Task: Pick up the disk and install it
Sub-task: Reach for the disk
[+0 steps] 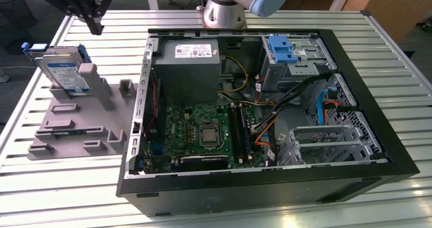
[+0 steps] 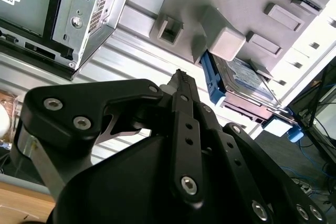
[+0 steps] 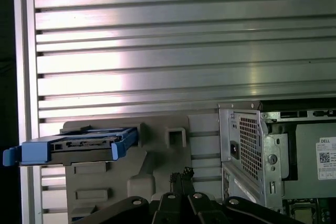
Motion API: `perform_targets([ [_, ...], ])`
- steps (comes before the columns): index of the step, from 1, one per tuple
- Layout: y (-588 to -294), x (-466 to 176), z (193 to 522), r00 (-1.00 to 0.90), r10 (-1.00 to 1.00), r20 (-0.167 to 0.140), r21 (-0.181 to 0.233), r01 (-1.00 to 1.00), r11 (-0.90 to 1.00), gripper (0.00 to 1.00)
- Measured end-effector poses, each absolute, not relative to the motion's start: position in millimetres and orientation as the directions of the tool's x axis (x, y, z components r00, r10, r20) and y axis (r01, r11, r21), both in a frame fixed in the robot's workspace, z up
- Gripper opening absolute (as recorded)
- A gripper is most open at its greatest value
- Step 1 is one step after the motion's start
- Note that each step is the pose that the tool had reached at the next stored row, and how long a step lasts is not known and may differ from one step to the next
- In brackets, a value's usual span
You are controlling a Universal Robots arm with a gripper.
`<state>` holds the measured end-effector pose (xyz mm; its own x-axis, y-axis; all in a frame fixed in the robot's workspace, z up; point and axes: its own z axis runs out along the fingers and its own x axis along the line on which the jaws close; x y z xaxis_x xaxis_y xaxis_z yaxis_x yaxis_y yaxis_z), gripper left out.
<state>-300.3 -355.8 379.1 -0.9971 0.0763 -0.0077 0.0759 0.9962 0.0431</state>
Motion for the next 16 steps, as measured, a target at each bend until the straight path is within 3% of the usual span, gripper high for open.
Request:
perform_targets([
  [16, -355.5, -308.0, 378.0, -0.997, 0.076, -0.008, 0.043, 0.076, 0.996, 0.11],
])
